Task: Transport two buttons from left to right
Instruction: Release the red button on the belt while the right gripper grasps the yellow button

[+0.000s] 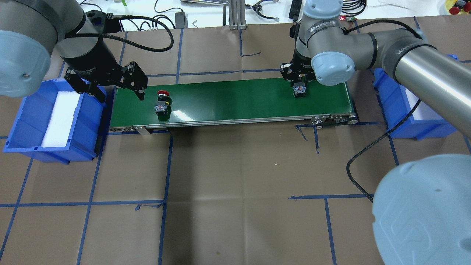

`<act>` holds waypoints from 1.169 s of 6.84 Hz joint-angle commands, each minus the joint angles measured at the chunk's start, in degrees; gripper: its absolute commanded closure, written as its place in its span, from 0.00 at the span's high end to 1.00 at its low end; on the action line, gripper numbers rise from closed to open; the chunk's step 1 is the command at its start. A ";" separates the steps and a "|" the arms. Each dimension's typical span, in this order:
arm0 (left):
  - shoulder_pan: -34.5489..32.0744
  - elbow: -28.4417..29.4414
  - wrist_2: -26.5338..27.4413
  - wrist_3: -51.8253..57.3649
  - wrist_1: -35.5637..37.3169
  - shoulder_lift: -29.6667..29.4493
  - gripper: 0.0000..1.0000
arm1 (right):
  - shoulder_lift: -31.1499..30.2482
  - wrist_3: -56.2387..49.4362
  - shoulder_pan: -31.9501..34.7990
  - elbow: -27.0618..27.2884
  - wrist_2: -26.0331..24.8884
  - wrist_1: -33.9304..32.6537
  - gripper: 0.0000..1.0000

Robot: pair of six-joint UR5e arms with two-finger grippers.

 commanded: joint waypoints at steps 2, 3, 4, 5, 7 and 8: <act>-0.20 0.15 -0.20 -1.04 0.09 0.16 1.00 | -8.43 -15.26 -11.23 -3.49 -1.70 12.27 0.03; -0.98 0.15 0.14 -1.39 0.18 0.24 1.00 | -9.34 -25.77 -18.25 -4.11 -1.53 12.58 0.03; -1.42 0.24 0.41 -1.49 0.35 0.25 1.00 | -9.44 -32.06 -24.06 -4.99 -1.61 12.50 0.03; -1.43 0.15 0.58 -1.40 0.44 0.33 1.00 | -8.83 -36.56 -27.86 -5.69 -0.83 12.50 0.04; -1.43 -0.11 0.59 -1.31 0.70 0.51 1.00 | -6.90 -37.74 -32.09 -2.56 -0.48 11.28 0.04; -1.43 -0.11 0.59 -1.31 0.71 0.68 1.00 | -5.67 -38.96 -32.38 1.03 -0.56 3.96 0.04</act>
